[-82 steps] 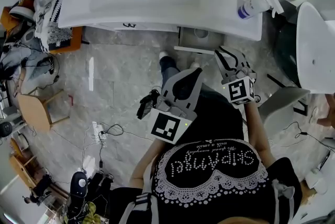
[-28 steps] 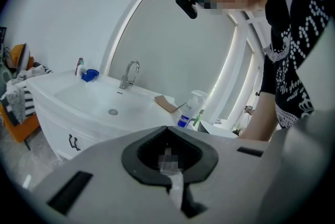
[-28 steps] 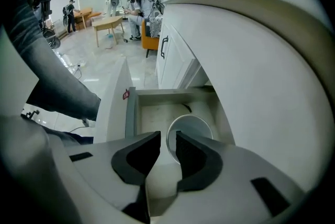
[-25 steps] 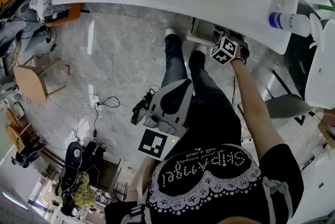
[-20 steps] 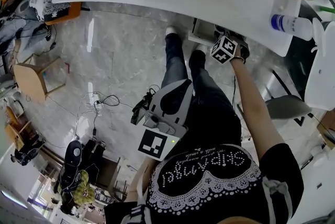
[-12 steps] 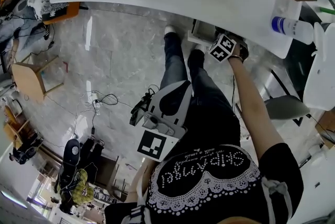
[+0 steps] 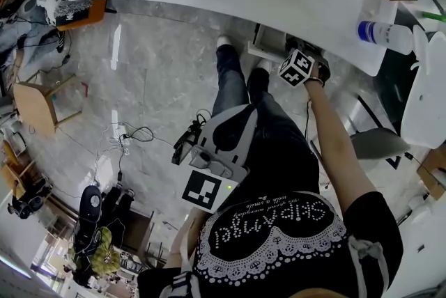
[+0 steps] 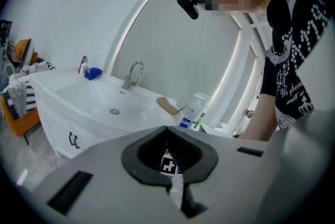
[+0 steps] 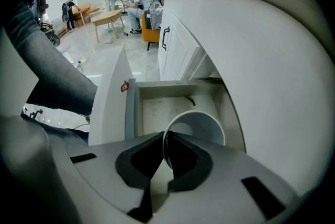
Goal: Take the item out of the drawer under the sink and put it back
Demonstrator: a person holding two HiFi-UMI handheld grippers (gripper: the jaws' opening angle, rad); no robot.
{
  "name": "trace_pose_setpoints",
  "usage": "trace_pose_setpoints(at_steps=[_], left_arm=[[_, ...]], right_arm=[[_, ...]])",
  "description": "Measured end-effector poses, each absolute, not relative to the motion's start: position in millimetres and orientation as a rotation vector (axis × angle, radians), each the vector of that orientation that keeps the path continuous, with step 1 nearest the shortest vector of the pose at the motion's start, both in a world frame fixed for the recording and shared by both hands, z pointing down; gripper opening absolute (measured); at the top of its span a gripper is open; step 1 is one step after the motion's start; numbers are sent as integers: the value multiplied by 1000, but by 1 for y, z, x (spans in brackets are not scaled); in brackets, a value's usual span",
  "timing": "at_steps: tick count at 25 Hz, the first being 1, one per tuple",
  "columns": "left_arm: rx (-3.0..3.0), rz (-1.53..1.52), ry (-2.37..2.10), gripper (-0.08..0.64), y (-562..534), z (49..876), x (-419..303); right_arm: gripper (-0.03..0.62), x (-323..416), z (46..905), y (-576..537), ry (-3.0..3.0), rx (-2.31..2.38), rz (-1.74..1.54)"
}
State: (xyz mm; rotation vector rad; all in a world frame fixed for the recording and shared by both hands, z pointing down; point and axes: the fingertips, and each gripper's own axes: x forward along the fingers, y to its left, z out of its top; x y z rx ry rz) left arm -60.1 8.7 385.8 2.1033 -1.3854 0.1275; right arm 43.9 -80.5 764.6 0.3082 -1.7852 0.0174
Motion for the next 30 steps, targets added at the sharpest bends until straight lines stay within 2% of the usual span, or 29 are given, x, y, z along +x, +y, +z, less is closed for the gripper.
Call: trace_pose_setpoints(at_steps=[18, 30], left_arm=[[2236, 57, -1368, 3, 24, 364, -35], [2330, 26, -1339, 3, 24, 352, -14]], right_arm=[[23, 56, 713, -64, -1871, 413, -71], [23, 62, 647, -43, -2009, 601, -27]])
